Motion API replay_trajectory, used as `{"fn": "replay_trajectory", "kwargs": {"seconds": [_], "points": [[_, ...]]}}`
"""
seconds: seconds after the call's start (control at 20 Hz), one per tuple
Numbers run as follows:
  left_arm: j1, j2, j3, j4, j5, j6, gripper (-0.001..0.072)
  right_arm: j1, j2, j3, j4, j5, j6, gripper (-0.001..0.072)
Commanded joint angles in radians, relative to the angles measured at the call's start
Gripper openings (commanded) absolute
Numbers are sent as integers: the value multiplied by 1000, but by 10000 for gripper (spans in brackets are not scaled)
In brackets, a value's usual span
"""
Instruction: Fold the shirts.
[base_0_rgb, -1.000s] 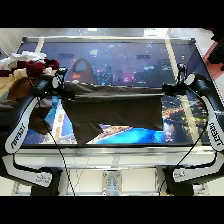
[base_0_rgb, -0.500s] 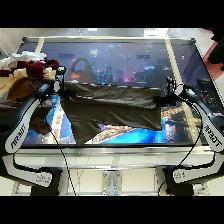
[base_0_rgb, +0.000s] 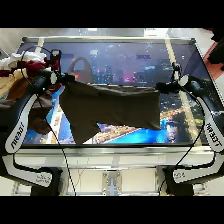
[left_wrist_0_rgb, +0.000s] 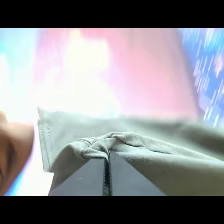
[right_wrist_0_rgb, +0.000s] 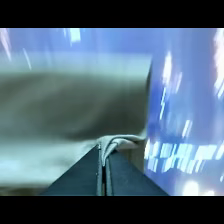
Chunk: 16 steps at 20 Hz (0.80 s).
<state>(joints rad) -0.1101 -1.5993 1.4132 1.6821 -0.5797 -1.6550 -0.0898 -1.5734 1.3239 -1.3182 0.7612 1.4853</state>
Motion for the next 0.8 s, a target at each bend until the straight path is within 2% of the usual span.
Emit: {"fn": "replay_trajectory", "kwargs": {"seconds": [0.0, 0.4, 0.7, 0.75], "points": [[4, -3, 79, 3, 14, -13, 10, -10, 0, 111, 18, -29, 0, 29], [3, -119, 79, 13, -303, -13, 11, 15, -69, 29, 12, 108, 0, 30], [3, -144, 79, -1, -344, -13, 13, 17, -82, -39, 15, 90, 0, 38], [3, -144, 79, -7, -346, -13, 25, 17, -82, -35, 19, 86, 0, 78]]}}
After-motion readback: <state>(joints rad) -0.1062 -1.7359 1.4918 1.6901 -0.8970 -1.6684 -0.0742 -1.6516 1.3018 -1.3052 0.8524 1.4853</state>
